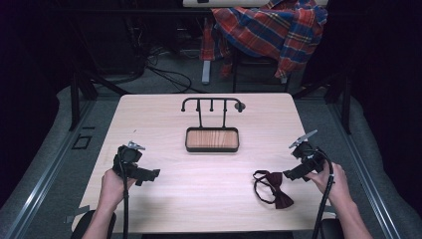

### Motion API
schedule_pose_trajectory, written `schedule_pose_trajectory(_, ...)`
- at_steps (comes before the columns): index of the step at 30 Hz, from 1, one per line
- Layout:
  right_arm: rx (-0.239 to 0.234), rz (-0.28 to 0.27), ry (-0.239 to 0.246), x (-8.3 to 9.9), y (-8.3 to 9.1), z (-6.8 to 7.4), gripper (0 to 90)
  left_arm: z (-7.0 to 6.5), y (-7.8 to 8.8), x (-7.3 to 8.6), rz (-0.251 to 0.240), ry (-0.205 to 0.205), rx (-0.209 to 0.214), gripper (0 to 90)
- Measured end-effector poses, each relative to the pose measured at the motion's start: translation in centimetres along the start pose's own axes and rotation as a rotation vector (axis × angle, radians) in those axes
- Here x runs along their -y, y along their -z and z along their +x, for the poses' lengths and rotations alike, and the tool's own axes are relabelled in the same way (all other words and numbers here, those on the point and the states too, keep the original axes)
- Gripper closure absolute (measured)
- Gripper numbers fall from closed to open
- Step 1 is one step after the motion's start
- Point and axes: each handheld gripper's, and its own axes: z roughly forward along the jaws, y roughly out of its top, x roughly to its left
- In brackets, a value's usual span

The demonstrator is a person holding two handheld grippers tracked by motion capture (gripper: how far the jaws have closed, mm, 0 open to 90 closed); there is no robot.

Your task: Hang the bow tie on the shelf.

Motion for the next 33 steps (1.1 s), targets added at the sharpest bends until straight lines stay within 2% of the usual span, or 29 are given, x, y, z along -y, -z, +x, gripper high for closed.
schedule_pose_trajectory(2, -0.017, 0.007, 0.006, 0.0, -0.2, 0.1, 6.8, 0.0, 0.0, 0.0, -0.003, 0.001, 0.000, 0.2)
schedule_pose_trajectory(4, -0.015, 0.008, 0.011, -0.1, -0.1, 0.1, 6.8, 0.0, 0.0, 0.0, -0.005, -0.002, -0.001, 0.2)
schedule_pose_trajectory(7, -0.023, -0.008, 0.018, -0.3, -0.2, 0.4, 6.8, 0.0, 0.0, 0.0, -0.008, -0.001, 0.002, 0.2)
schedule_pose_trajectory(11, -0.015, -0.023, 0.062, -0.7, 0.0, 0.9, 7.3, 0.0, 0.1, 0.0, -0.013, 0.001, 0.008, 0.2)
schedule_pose_trajectory(12, -0.027, -0.042, 0.071, -0.8, 0.0, 1.2, 7.3, 0.0, 0.1, -0.1, -0.014, 0.000, 0.008, 0.2)
schedule_pose_trajectory(15, -0.032, -0.033, 0.088, -0.8, 0.0, 1.4, 7.8, -0.1, -0.1, -0.2, -0.018, -0.003, 0.012, 0.2)
schedule_pose_trajectory(17, -0.038, -0.047, 0.090, -0.8, 0.0, 1.5, 8.1, -0.2, -0.2, -0.2, -0.012, -0.007, 0.017, 0.2)
schedule_pose_trajectory(18, -0.042, -0.048, 0.107, -0.9, -0.1, 1.5, 8.5, -0.2, -0.1, -0.2, -0.013, -0.009, 0.019, 0.2)
schedule_pose_trajectory(24, -0.064, -0.033, 0.151, -1.7, -1.0, 2.3, 8.7, -0.2, -0.1, -0.2, -0.018, -0.001, 0.019, 0.2)
schedule_pose_trajectory(25, -0.064, -0.033, 0.151, -1.7, -1.0, 2.3, 8.7, -0.2, -0.1, -0.2, -0.017, -0.005, 0.019, 0.2)
schedule_pose_trajectory(26, -0.047, -0.026, 0.176, -2.0, -1.2, 2.6, 10.8, -0.2, -0.1, -0.2, -0.017, -0.007, 0.024, 0.1)
schedule_pose_trajectory(32, -0.054, -0.003, 0.216, -2.6, -1.9, 3.4, 10.5, -0.2, -0.1, -0.2, -0.019, -0.005, 0.025, 0.1)
schedule_pose_trajectory(33, -0.054, -0.006, 0.211, -2.7, -2.1, 3.6, 10.5, -0.2, -0.1, -0.2, -0.018, -0.005, 0.025, 0.0)
